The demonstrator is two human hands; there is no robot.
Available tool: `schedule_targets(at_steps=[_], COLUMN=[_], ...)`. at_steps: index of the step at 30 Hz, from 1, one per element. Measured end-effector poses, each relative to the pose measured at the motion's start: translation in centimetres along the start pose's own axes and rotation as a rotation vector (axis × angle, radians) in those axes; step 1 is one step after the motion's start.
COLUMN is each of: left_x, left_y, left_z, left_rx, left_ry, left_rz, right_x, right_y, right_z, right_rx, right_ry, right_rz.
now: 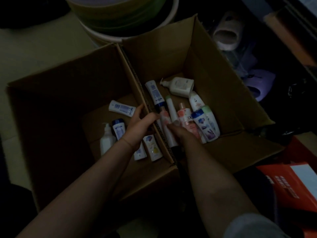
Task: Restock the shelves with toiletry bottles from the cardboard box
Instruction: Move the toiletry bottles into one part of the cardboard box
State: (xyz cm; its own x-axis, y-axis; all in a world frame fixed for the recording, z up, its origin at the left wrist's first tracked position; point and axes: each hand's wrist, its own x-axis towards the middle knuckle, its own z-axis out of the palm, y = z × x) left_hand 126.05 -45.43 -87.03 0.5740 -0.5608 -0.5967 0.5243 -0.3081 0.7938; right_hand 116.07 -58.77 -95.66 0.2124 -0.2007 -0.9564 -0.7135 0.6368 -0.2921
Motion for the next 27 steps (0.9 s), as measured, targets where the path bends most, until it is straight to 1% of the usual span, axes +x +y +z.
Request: schedule_targets(at_steps=[2,5,8,11,16,19,20,22,23,25,26,27], left_x=[0.2,0.6,0.6,0.7,0.2,-0.6,-1.1,-1.9,-2.4,-3.4,-3.8,-3.9], left_y=[-0.1,-0.3,-0.3,-0.5,0.2,1.7,2.5,3.7,4.3,5.4,5.5,5.3], left_z=[-0.1,-0.2,0.1,0.2,0.3,-0.5,-0.9,-2.0,-2.9,-4.8,-5.8,-6.8], left_rx=[0.008,0.014,0.001,-0.022,-0.019,0.064,0.055,-0.101,-0.218,-0.382,-0.433,-0.466], left_ry=[0.001,0.007,0.023,0.03,-0.001,-0.064,-0.081,-0.056,-0.029,-0.006,-0.004,0.01], left_rz=[0.002,-0.002,-0.006,-0.009,-0.02,-0.093,-0.111,-0.114,-0.076,0.035,0.067,0.065], right_x=[0.5,0.6,-0.1,-1.5,-6.0,-11.4,-13.1,-16.2,-17.4,-18.7,-18.9,-18.8], right_y=[0.5,0.5,-0.4,-1.6,-5.9,-7.9,-8.2,-8.5,-8.5,-8.1,-7.8,-7.6], right_z=[0.1,0.2,0.0,0.0,-0.3,-0.3,0.0,1.2,2.1,4.2,5.1,5.9], right_rx=[-0.03,-0.114,-0.086,-0.091,-0.247,-0.334,-0.363,-0.393,-0.417,-0.452,-0.478,-0.523], right_ry=[-0.048,-0.035,-0.073,-0.113,-0.123,-0.124,-0.123,-0.132,-0.16,-0.21,-0.193,-0.128], right_rz=[-0.029,-0.064,-0.053,-0.111,-0.372,-0.604,-0.682,-0.829,-0.887,-0.934,-0.965,-1.038])
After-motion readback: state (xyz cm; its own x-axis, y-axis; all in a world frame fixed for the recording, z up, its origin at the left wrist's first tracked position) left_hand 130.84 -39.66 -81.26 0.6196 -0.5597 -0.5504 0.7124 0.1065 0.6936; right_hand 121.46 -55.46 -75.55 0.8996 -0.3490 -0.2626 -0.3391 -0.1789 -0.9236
